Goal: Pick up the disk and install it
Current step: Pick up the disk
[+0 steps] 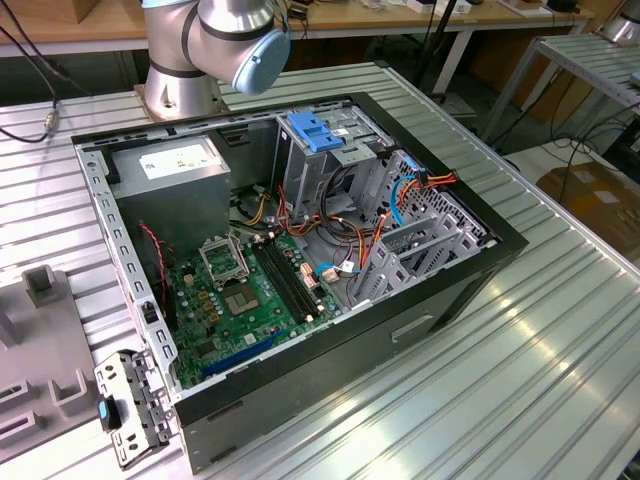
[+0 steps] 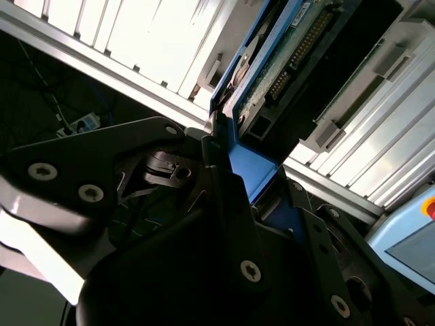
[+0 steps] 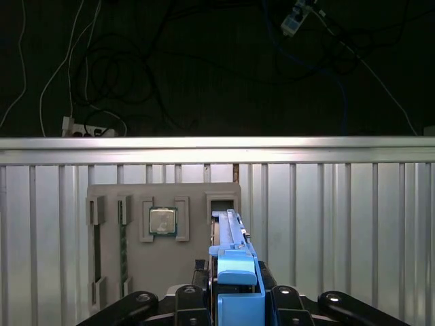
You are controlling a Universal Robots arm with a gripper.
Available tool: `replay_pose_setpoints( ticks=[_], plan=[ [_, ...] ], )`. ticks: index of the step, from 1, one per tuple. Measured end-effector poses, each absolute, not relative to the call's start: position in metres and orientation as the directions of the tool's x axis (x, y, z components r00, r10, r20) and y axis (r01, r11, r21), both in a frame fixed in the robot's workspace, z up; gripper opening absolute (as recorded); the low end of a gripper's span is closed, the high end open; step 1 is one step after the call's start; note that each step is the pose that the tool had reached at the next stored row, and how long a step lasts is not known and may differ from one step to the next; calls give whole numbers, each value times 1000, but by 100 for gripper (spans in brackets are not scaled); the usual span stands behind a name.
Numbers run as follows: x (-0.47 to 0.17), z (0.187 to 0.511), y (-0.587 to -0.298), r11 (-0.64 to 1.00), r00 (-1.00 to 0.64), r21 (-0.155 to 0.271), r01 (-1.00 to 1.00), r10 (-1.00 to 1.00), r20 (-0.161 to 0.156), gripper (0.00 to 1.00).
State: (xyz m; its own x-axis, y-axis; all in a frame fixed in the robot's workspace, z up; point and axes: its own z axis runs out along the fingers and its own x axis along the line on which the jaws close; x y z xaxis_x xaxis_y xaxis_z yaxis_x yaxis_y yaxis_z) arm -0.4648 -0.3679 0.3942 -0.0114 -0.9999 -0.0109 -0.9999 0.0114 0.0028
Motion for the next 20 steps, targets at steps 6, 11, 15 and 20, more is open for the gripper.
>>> replay_pose_setpoints(
  ticks=[6,11,15,20],
  plan=[
    [-465,397,-368,11,-11,3,-1000,-1000,-11,37],
    [-465,398,-368,11,-11,3,-1000,-1000,-11,37],
    [-465,399,-368,11,-11,3,-1000,-1000,-11,37],
    [-465,403,-368,11,-11,3,-1000,-1000,-11,37]
  ],
)
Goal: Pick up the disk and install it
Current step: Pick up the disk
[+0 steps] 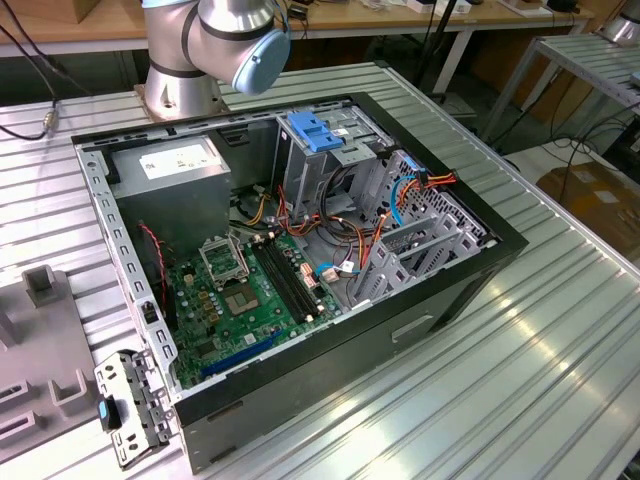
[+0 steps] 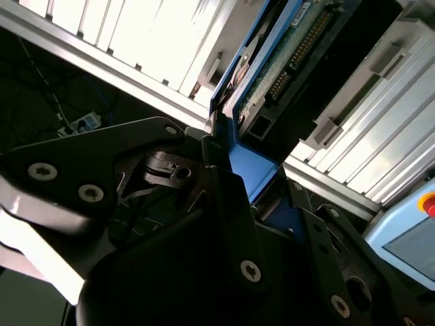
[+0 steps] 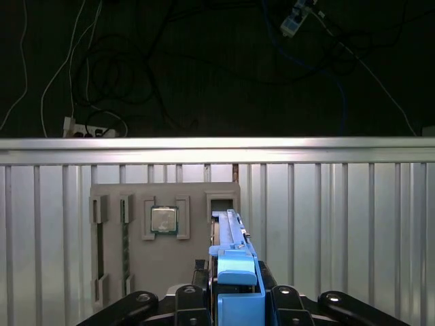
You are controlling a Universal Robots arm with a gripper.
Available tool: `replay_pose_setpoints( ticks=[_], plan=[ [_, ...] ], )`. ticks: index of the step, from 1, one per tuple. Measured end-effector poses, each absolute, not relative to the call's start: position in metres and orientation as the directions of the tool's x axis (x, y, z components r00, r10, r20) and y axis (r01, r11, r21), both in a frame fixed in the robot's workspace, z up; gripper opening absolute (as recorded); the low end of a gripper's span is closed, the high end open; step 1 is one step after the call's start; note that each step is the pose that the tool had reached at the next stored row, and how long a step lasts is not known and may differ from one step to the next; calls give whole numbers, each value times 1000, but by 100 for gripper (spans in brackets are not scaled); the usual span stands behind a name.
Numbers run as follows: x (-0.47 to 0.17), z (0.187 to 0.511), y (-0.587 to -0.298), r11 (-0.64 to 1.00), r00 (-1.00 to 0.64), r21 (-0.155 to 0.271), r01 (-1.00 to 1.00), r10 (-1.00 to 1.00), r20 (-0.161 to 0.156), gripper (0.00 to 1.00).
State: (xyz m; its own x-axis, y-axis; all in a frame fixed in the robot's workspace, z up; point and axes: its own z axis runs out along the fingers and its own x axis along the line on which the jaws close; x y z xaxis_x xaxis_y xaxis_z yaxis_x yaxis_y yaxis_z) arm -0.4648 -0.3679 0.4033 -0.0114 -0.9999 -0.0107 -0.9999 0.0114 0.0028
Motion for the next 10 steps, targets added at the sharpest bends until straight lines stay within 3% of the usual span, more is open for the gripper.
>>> replay_pose_setpoints(
  ticks=[10],
  plan=[
    [-465,412,-368,11,-11,3,-1000,-1000,-11,37]
  ],
)
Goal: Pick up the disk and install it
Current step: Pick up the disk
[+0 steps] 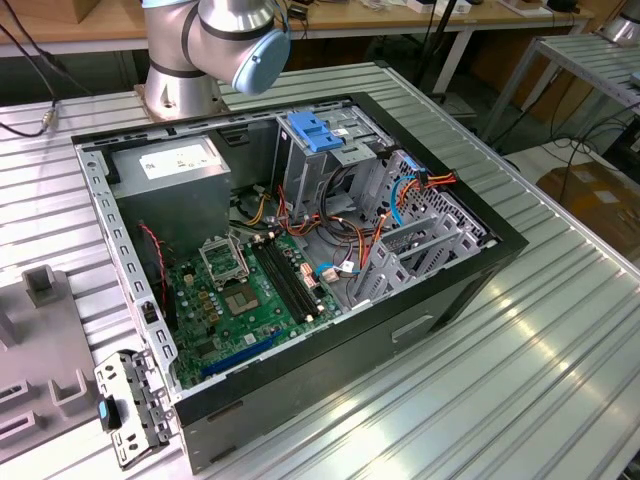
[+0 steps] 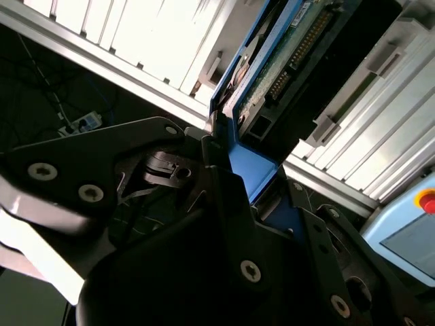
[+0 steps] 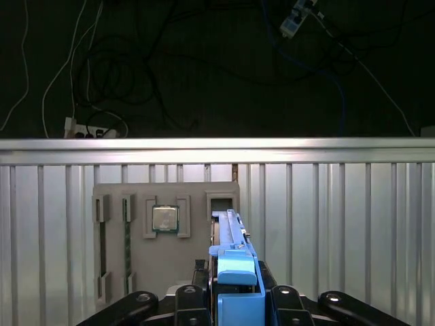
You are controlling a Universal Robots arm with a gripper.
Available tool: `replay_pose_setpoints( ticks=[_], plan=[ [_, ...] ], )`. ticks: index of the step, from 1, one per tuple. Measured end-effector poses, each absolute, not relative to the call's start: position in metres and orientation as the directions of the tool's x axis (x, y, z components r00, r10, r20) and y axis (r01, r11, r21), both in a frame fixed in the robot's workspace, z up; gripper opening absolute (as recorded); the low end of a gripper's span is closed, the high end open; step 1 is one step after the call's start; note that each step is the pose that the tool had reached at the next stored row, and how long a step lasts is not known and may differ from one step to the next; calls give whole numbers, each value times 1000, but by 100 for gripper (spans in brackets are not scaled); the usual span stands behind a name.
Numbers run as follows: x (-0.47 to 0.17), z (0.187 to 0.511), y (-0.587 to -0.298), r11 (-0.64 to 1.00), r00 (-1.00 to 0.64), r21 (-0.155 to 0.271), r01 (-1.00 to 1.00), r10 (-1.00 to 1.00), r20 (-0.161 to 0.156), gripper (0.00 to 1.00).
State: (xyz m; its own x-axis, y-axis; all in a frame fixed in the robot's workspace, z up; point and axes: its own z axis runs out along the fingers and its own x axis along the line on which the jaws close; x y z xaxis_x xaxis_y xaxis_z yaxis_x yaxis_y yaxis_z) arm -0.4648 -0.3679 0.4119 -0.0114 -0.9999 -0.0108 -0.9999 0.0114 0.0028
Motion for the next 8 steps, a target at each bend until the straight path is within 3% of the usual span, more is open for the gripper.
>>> replay_pose_setpoints(
  ticks=[8],
  plan=[
    [-465,417,-368,11,-11,3,-1000,-1000,-10,37]
  ],
)
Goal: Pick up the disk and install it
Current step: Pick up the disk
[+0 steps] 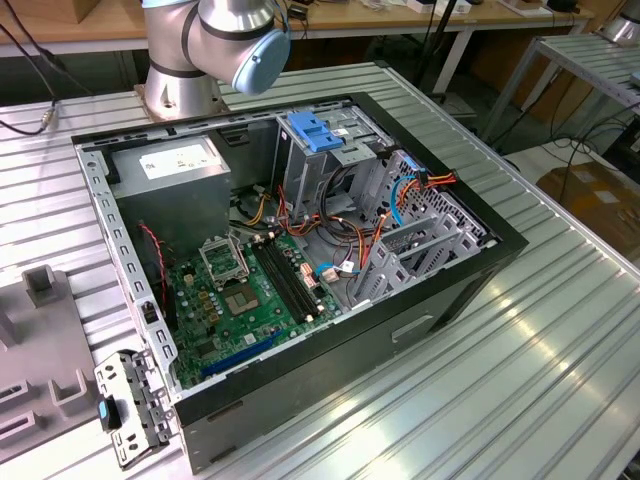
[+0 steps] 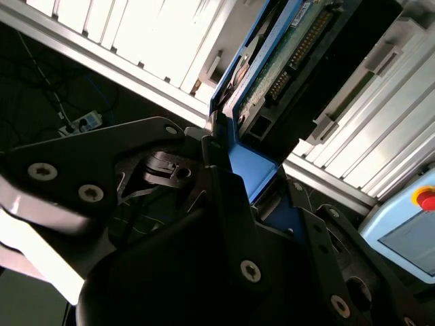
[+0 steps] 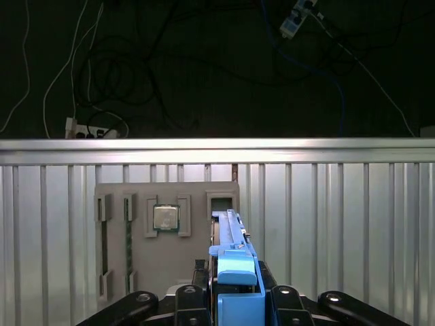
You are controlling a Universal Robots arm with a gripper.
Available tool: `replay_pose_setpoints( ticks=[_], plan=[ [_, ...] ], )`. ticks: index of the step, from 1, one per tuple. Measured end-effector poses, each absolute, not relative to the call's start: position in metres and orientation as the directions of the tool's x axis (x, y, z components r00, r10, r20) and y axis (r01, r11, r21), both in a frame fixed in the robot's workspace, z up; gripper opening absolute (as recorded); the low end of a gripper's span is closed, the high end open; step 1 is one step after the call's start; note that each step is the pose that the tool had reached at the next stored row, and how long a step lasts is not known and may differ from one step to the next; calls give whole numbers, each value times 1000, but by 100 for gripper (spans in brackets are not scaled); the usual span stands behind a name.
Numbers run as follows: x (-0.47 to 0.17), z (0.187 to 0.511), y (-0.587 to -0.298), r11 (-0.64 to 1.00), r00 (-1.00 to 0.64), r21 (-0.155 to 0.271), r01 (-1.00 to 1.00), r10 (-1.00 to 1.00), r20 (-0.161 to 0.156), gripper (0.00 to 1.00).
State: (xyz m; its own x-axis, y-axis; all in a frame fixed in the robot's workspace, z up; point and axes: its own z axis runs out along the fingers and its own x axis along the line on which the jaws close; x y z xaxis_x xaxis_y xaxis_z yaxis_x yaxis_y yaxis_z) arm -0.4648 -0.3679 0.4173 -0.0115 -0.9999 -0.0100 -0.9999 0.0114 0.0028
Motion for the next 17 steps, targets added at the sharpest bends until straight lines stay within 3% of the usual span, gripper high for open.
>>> replay_pose_setpoints(
  ticks=[17],
  plan=[
    [-465,429,-368,11,-11,3,-1000,-1000,-6,37]
  ],
)
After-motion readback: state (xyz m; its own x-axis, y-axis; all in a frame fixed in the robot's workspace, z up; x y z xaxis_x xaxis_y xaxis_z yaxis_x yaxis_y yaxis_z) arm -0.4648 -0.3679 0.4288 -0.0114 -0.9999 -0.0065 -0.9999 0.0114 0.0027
